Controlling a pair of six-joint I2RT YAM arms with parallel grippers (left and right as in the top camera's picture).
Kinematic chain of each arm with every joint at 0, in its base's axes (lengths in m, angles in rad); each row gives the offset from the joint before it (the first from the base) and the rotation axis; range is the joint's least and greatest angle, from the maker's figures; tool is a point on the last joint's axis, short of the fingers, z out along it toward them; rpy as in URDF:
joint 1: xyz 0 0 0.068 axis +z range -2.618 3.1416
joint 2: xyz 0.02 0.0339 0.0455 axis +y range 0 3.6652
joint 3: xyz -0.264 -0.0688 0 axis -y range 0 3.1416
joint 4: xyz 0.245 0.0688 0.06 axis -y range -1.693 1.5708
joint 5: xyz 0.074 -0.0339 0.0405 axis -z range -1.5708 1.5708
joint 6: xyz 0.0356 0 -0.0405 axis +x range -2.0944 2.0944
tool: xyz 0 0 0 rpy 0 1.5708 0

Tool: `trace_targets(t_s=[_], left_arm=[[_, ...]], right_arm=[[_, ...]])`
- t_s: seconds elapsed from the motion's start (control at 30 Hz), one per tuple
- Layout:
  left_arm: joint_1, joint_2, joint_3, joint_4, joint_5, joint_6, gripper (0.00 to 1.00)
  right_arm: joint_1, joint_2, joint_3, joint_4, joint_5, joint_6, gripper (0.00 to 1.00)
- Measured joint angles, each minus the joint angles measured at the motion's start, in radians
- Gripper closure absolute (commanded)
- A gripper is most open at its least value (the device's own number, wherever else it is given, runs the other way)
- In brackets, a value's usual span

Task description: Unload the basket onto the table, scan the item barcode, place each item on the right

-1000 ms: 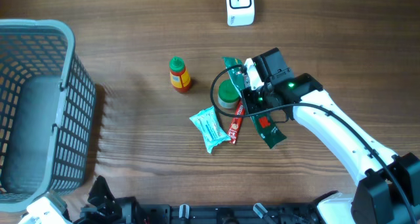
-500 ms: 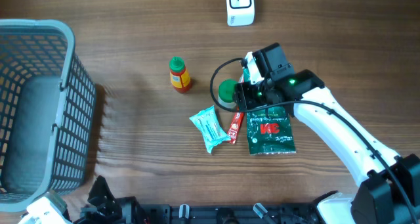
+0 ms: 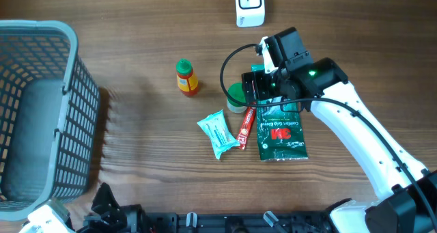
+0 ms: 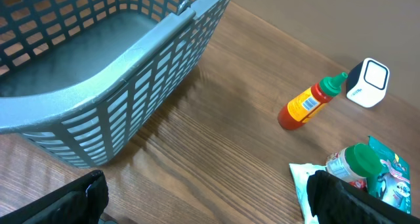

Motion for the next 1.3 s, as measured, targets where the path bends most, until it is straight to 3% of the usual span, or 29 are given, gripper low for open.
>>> trace_targets(t_s=[0.27,0.5,0.8,1.03,1.3], left_arm=[[0.000,0.000,0.000,0.000,0.000,0.000,0.00],[0.000,0.000,0.000,0.000,0.000,0.000,0.00],[0.000,0.000,0.000,0.000,0.000,0.000,0.00],[0.000,0.000,0.000,0.000,0.000,0.000,0.00],[0.000,0.000,0.000,0.000,0.000,0.000,0.00]], right_arm=[[0.003,0.000,-0.003,-0.100,0.240,0.165,0.00],[0.001,0.023,-0.006,-0.132,0.285,0.306,0.00],[0.000,0.229,-0.021,-0.143,0.291,0.311,0.00],[0.008,0.355,-0.021,-0.060,0.264,0.271,0.00],[0.122,0.358,-0.021,-0.034,0.211,0.248,0.01]])
